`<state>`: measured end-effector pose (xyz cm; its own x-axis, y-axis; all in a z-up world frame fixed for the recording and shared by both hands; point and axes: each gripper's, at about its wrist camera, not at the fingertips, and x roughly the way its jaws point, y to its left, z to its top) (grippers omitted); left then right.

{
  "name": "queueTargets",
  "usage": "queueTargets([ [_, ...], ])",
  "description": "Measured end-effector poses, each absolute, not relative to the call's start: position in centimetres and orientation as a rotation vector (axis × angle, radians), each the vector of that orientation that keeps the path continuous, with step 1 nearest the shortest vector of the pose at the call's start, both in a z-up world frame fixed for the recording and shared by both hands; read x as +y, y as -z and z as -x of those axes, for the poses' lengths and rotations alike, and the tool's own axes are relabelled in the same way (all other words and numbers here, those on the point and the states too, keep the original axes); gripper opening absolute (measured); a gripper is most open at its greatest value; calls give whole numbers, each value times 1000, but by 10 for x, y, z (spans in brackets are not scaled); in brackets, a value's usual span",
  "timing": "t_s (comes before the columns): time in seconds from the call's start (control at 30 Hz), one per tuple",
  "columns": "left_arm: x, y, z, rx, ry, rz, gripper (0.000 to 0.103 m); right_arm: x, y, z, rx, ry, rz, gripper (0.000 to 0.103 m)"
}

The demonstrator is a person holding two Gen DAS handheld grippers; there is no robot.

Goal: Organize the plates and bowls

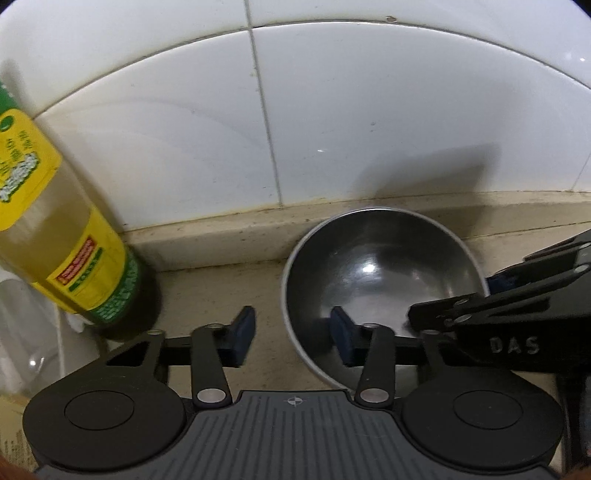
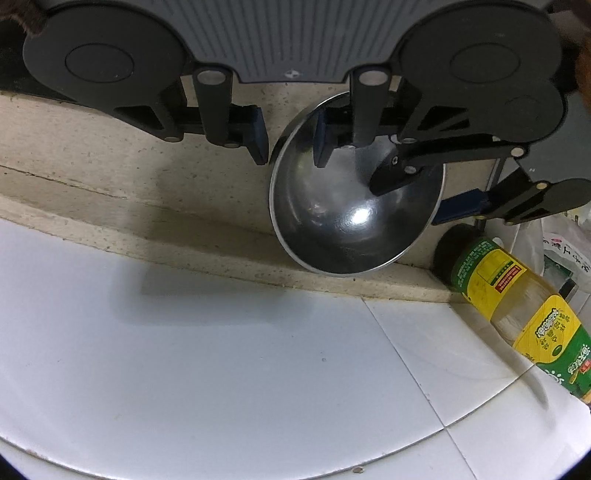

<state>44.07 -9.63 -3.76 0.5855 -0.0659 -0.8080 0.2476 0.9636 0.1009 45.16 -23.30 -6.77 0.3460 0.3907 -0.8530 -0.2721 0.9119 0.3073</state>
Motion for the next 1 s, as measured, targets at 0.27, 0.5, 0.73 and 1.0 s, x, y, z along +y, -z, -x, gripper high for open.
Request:
queueTargets([
  [0.27,-104,36,-443,930,227,-210,36,-237,68,-451,1156,-432,-145,21],
  [0.5,-107,16,-425,898,236,-213,37,-243,60,-444,1158,-428,-158,19],
  [0.73,-110,-2,-411,866,245,-216,38,-247,39,-434,1124,-425,-154,19],
  [1.0,-108,-21,-398,826,252,-220,38,-253,13,-416,1092,-421,-151,19],
])
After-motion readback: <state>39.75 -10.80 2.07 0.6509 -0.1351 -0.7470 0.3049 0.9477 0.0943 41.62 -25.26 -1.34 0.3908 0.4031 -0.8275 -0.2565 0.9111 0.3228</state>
